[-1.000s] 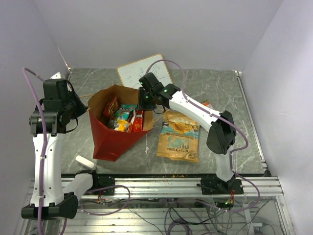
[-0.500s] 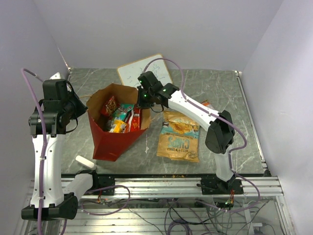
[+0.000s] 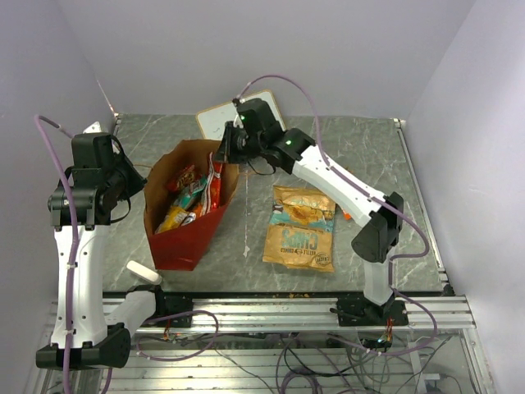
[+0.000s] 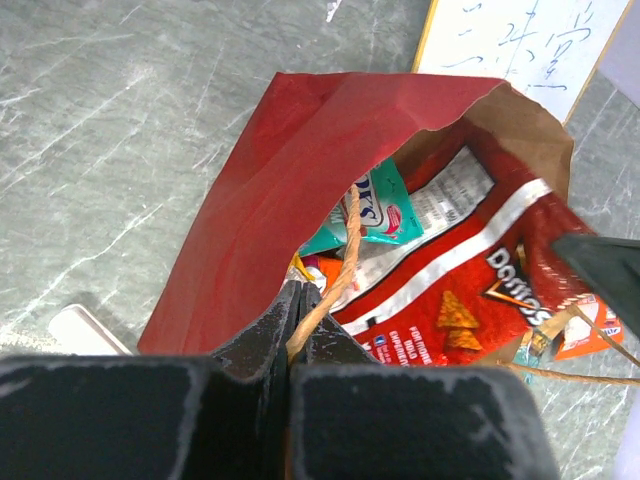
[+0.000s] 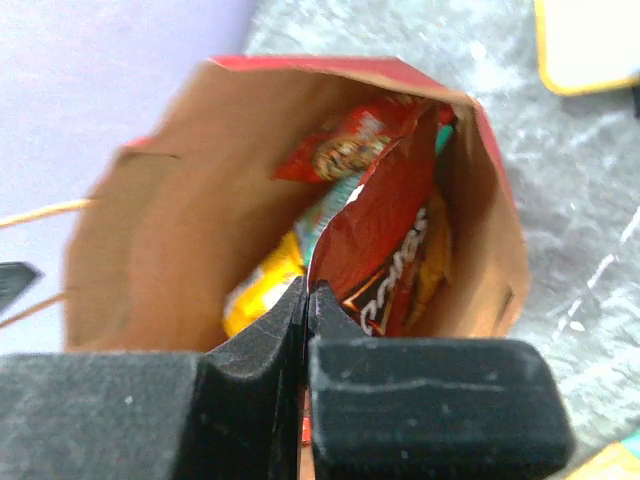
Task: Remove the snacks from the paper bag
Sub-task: Take out the snack from the paper bag.
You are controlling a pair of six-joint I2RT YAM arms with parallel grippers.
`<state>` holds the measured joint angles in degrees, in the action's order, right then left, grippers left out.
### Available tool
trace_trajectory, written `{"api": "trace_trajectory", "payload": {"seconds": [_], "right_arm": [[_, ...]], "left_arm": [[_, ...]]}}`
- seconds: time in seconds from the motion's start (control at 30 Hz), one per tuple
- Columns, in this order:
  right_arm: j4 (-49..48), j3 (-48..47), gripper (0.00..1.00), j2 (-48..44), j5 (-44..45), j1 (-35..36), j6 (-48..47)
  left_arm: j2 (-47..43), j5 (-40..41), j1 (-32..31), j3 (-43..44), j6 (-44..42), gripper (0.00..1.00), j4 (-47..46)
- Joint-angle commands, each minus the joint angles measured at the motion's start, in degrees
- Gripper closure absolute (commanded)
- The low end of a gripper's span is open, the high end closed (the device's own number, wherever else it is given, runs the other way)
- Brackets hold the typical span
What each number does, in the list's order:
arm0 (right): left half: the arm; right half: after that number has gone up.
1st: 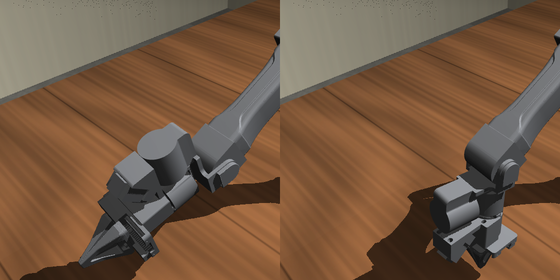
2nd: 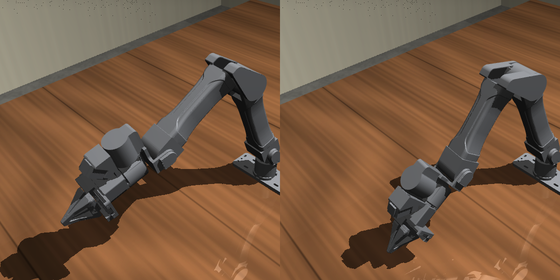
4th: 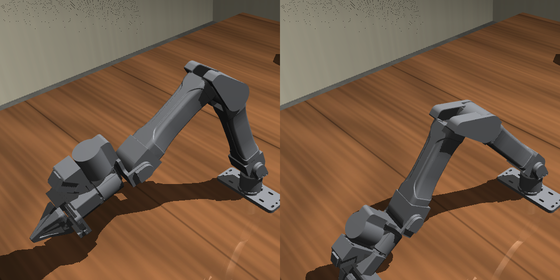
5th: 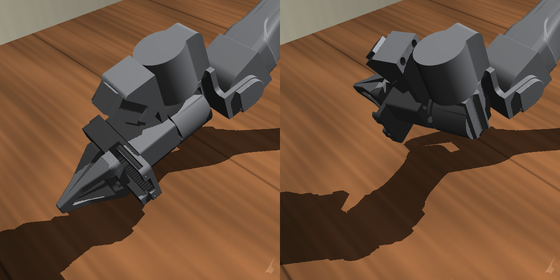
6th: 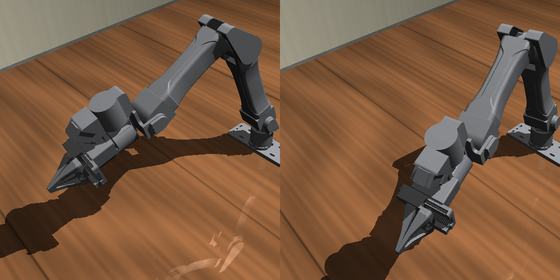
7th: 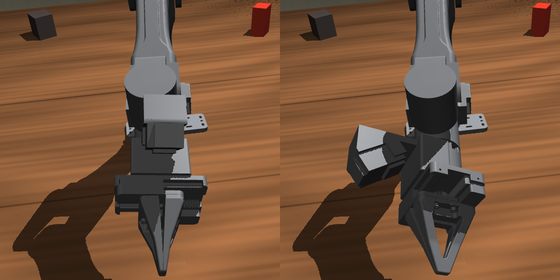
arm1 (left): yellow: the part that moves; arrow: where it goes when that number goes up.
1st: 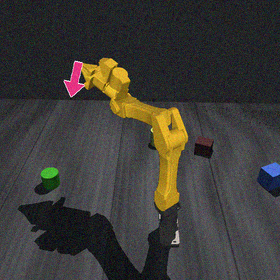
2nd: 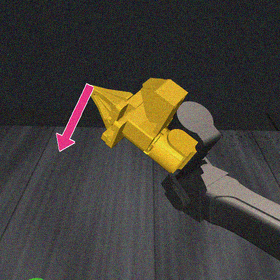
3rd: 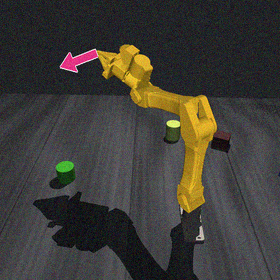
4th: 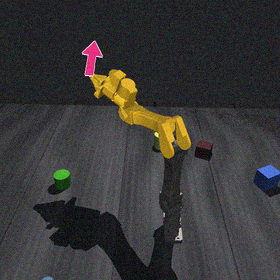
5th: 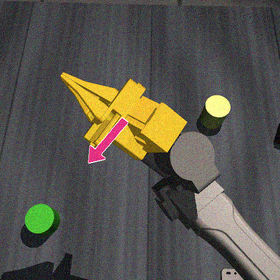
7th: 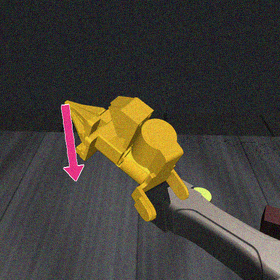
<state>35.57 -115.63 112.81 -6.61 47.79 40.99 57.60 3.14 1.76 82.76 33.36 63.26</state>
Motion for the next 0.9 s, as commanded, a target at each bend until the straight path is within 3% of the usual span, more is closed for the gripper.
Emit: {"api": "trace_trajectory", "payload": {"seconds": [0.0, 0.37, 0.7, 0.87], "right_arm": [[-3.71, -5.56, 1.00, -3.41, -1.59, -0.06, 1.24], [-6.09, -16.86, 1.00, -5.88, -0.94, -1.75, -0.39], [-9.85, -16.33, 1.00, -15.45, -0.23, -7.09, -3.26], [-8.05, -14.01, 1.00, -21.53, 4.36, -7.79, -8.74]], "left_arm": [[-1.03, -1.94, 0.00, 1.32, 1.06, 0.93, -0.09], [-1.18, -2.15, 0.03, 1.38, 1.74, 0.93, 0.11], [-0.68, -2.03, 0.00, 1.11, 2.06, 0.93, -0.18], [-0.41, -1.64, 0.00, 1.28, 2.01, 0.93, -0.43]]}}
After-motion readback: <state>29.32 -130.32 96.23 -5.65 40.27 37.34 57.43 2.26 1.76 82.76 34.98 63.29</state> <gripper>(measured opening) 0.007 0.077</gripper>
